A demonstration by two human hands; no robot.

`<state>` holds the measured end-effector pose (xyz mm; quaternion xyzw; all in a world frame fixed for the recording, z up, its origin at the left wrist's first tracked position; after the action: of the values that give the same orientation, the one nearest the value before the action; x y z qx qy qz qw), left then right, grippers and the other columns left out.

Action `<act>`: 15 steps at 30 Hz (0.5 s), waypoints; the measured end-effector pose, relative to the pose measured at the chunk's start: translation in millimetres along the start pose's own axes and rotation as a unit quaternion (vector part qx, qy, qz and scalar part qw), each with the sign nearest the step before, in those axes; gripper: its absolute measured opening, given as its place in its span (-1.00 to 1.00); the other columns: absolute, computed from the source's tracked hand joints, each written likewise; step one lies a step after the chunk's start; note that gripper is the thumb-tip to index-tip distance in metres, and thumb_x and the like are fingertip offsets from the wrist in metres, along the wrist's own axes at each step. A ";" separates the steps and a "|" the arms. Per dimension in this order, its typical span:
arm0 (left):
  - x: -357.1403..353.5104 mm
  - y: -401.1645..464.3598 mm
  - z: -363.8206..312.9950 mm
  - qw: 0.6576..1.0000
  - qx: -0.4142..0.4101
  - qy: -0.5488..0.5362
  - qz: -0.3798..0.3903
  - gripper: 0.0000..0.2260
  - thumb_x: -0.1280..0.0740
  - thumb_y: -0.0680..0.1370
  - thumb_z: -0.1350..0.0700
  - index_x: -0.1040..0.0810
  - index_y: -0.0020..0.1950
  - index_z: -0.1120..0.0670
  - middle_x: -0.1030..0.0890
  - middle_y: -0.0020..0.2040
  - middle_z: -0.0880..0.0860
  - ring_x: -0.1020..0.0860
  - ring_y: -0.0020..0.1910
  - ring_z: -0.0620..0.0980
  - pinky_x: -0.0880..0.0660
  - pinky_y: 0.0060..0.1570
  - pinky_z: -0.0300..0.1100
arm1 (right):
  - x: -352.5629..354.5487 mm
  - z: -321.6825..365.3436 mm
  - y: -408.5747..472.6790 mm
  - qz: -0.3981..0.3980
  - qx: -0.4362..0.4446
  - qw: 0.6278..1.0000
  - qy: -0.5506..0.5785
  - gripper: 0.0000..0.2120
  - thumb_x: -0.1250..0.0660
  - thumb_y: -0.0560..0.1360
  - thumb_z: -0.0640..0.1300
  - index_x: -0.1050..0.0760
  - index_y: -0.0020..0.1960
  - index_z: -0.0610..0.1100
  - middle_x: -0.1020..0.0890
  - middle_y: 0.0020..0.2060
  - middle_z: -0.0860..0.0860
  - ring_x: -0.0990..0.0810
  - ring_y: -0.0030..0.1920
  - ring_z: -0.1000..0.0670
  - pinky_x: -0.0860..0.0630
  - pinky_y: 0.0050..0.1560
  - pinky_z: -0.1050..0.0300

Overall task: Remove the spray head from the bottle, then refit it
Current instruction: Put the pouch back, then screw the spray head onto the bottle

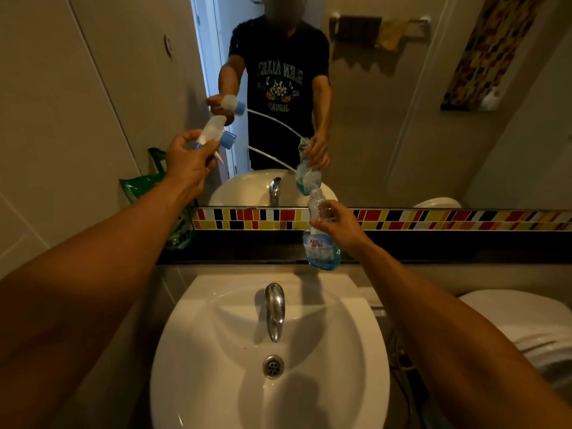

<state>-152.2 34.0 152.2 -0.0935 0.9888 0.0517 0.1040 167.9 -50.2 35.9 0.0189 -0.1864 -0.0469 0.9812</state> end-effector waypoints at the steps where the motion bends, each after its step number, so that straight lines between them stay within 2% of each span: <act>1: -0.8 -1.7 -1.8 1.000 -0.003 0.007 0.007 -0.64 -0.51 0.50 0.15 -0.52 0.24 -0.04 -0.57 0.25 0.13 -0.64 0.12 0.09 -0.63 0.13 0.00 | 1.5 1.4 -0.5 0.002 0.001 1.000 -0.001 -0.60 -0.47 0.57 -0.15 -0.47 0.37 -0.08 -0.59 0.22 -0.07 -0.61 0.18 -0.08 -0.62 0.02 0.10; 5: -6.8 -7.1 -6.9 0.999 -0.012 0.016 0.033 -0.65 -0.49 0.51 0.16 -0.50 0.24 -0.03 -0.56 0.26 0.14 -0.61 0.11 0.09 -0.62 0.16 0.00 | 5.7 5.5 -2.2 0.010 -0.001 1.000 0.006 -0.65 -0.45 0.58 -0.17 -0.48 0.33 -0.06 -0.59 0.20 -0.03 -0.61 0.15 -0.03 -0.61 0.05 0.06; 13: -5.1 -4.5 -24.2 1.000 -0.029 0.004 0.011 -0.62 -0.51 0.49 0.13 -0.51 0.27 -0.02 -0.58 0.24 0.13 -0.64 0.06 0.06 -0.65 0.04 -0.10 | 11.3 6.2 -4.7 0.015 0.007 1.000 -0.005 -0.69 -0.45 0.58 -0.15 -0.49 0.29 -0.03 -0.60 0.11 0.07 -0.61 0.07 0.07 -0.61 0.00 0.10; 15: -5.0 -5.6 -26.2 0.999 -0.032 0.005 0.018 -0.65 -0.51 0.50 0.13 -0.51 0.24 -0.03 -0.58 0.25 0.14 -0.64 0.05 0.05 -0.65 0.07 -0.07 | 12.0 5.8 -3.9 0.013 0.008 1.000 -0.009 -0.69 -0.46 0.58 -0.16 -0.50 0.28 -0.04 -0.60 0.09 0.08 -0.61 0.07 0.06 -0.63 0.05 0.04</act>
<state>-151.5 26.2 178.3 -0.0792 0.9887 0.0851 0.0948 176.5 -55.4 45.5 0.0237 -0.1958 -0.0331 0.9798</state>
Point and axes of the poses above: each hand's wrist, its own y-axis towards the middle knuckle, its own x-axis out of the back of the hand, z = x × y, the point moved 3 cm from there along y, towards the middle knuckle
